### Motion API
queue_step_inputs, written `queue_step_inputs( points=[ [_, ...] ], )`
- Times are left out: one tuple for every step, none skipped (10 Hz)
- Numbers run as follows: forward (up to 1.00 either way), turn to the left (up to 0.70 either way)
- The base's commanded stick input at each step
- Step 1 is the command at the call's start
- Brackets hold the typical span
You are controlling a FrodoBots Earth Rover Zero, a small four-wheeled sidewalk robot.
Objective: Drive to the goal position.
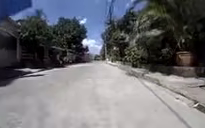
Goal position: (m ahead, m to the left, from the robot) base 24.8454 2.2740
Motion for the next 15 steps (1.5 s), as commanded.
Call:
queue_step_inputs(
  points=[
    [1.0,0.0],
    [1.0,0.0],
    [1.0,0.03],
    [1.0,0.08],
    [1.0,0.02],
    [1.0,0.0],
    [1.0,0.0],
    [1.0,0.03],
    [1.0,0.0],
    [1.0,0.0],
    [1.0,0.0],
    [1.0,0.11],
    [1.0,0.0],
    [1.0,0.13],
    [1.0,0.0]
  ],
)
